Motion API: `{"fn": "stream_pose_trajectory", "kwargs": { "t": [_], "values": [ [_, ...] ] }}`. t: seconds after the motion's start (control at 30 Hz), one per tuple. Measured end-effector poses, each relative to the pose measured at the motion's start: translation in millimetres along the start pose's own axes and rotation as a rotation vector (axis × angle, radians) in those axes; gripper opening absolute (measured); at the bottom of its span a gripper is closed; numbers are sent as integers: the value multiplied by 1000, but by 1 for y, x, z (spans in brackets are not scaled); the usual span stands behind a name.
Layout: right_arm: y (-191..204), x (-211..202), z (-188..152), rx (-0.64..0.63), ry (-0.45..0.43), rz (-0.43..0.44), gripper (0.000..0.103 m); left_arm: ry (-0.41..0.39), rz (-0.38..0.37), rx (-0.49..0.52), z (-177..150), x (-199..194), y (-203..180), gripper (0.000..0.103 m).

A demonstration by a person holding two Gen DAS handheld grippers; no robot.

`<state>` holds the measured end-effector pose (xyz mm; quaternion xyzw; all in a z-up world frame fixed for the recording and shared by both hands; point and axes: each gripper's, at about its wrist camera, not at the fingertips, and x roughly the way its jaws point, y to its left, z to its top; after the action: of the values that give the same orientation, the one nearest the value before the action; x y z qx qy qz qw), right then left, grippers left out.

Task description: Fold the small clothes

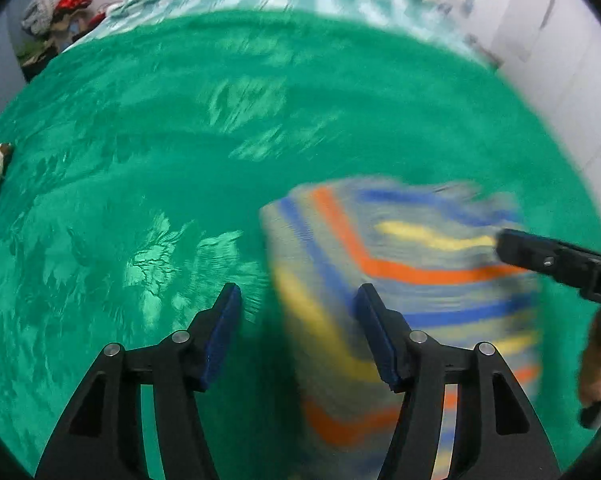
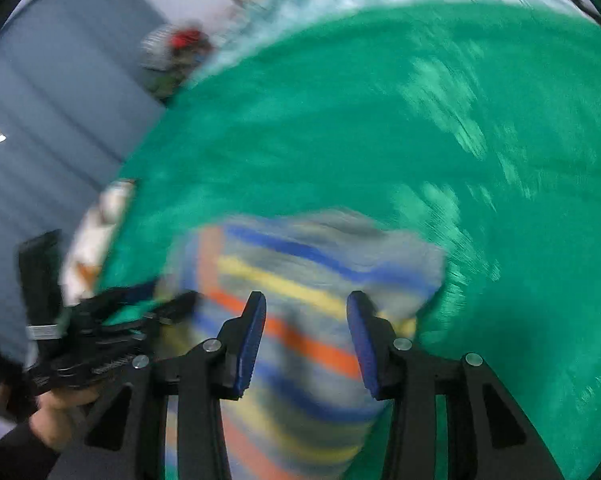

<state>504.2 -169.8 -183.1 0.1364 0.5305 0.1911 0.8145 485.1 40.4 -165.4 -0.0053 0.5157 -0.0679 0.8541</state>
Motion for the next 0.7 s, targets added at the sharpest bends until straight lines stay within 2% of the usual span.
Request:
{"fn": "stream_pose_trajectory", "kwargs": {
  "t": [0.07,0.13,0.23,0.33,0.4,0.47,0.5,0.53,0.6,0.63,0.67,0.7],
  "values": [
    [-6,4,-3,7,-10,-7,38,4,-39,-53,-3,4,12,69],
    [0,-15,-11,-11,-80,-15,38,-32,-83,-95,-11,-14,21,68],
    [18,-56,-42,-93,-151,25,38,-82,-142,-78,-39,-45,27,68],
    [38,-83,-91,-164,-134,95,39,-92,-152,-40,-84,-69,27,68],
    [41,-82,-130,-184,-79,123,41,-72,-131,-31,-109,-71,26,67],
    [36,-63,-167,-182,17,53,42,-23,-100,-29,-135,-64,24,63],
    [35,-61,-177,-176,17,30,42,-16,-101,-39,-145,-64,25,62],
    [33,-72,-189,-172,-23,7,43,-33,-103,-53,-154,-72,26,62],
    [34,-90,-203,-130,-42,-32,44,-47,-103,-71,-167,-90,25,63],
    [33,-101,-209,-97,-67,-20,49,-51,-116,-89,-175,-99,24,65],
    [32,-110,-215,-77,-93,-19,58,-54,-129,-104,-182,-105,24,68],
    [32,-121,-224,-63,-130,-36,63,-59,-142,-116,-190,-111,23,74]
  ]
}}
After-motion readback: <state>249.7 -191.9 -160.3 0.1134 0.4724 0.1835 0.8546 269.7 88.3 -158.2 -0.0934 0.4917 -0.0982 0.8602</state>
